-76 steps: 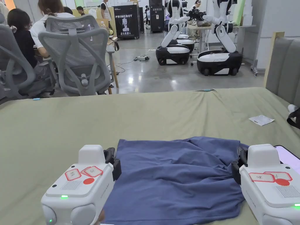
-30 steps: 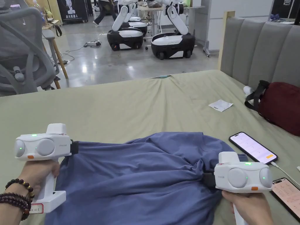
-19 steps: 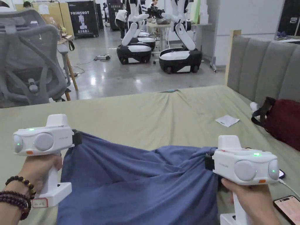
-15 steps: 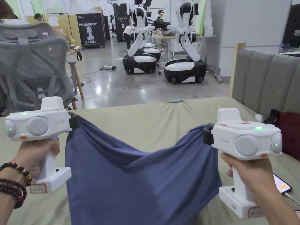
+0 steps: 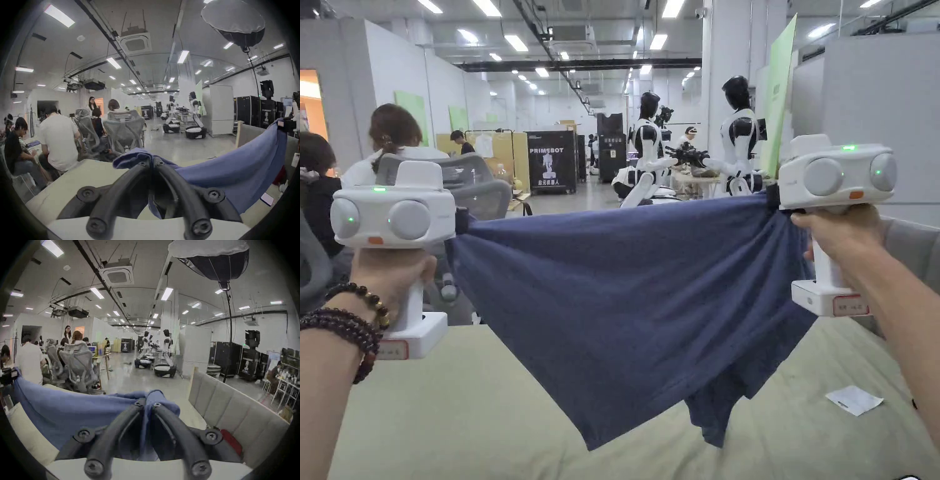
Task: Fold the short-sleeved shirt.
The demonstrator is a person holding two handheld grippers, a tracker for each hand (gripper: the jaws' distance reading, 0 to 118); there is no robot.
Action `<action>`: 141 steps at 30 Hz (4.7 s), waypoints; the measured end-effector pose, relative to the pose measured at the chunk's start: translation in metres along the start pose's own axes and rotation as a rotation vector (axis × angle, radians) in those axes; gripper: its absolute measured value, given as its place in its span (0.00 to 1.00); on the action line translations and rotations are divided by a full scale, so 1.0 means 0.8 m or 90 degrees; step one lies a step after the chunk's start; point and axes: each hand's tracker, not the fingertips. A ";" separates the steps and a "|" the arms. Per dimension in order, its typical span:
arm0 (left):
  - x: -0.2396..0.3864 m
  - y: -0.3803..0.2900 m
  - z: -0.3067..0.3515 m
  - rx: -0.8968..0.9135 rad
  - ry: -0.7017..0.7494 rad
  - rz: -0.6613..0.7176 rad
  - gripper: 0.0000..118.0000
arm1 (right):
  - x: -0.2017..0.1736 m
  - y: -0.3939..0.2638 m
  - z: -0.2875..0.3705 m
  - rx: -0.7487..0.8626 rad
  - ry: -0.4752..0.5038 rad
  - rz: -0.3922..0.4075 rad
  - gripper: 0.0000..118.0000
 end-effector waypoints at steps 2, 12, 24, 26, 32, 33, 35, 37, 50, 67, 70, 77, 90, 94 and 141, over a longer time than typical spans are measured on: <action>0.003 -0.001 -0.004 0.005 0.004 0.008 0.01 | 0.000 -0.004 -0.004 -0.007 0.000 -0.011 0.03; 0.028 -0.048 -0.012 0.010 -0.011 -0.006 0.01 | 0.005 -0.088 -0.031 -0.033 0.002 -0.016 0.04; 0.024 -0.178 0.031 -0.066 -0.046 0.000 0.01 | 0.022 -0.242 -0.025 -0.111 0.059 -0.024 0.04; 0.015 -0.197 0.069 -0.067 -0.059 0.020 0.01 | 0.027 -0.263 0.011 -0.111 0.068 -0.032 0.04; -0.015 -0.290 0.187 -0.136 -0.084 0.041 0.01 | 0.035 -0.363 0.126 -0.145 0.076 0.004 0.04; -0.018 -0.309 0.207 -0.150 -0.086 0.044 0.01 | 0.032 -0.384 0.150 -0.153 0.075 -0.006 0.04; -0.021 -0.345 0.240 -0.165 -0.092 0.046 0.01 | 0.030 -0.420 0.176 -0.176 0.074 0.006 0.04; -0.016 -0.377 0.263 -0.217 -0.090 0.033 0.01 | 0.025 -0.454 0.197 -0.204 0.067 0.023 0.04; 0.000 -0.470 0.276 -0.379 -0.063 0.000 0.01 | 0.008 -0.540 0.196 -0.337 0.044 0.043 0.06; 0.016 -0.401 0.311 -0.232 -0.038 -0.011 0.04 | -0.010 -0.480 0.244 -0.170 0.034 0.032 0.01; 0.011 -0.400 0.313 -0.242 -0.051 0.028 0.00 | -0.011 -0.480 0.241 -0.175 0.035 0.028 0.00; 0.003 -0.407 0.305 -0.257 -0.050 0.033 0.29 | -0.012 -0.479 0.242 -0.176 0.032 0.031 0.00; -0.001 -0.473 0.243 -0.451 -0.008 0.026 0.67 | -0.011 -0.486 0.232 -0.201 0.053 0.022 0.00; 0.006 -0.470 0.254 -0.405 -0.029 0.051 0.05 | -0.012 -0.486 0.230 -0.206 0.058 0.026 0.00; 0.061 -0.277 0.168 -0.204 -0.043 -0.074 0.05 | -0.023 -0.271 -0.100 -0.284 0.119 0.196 0.01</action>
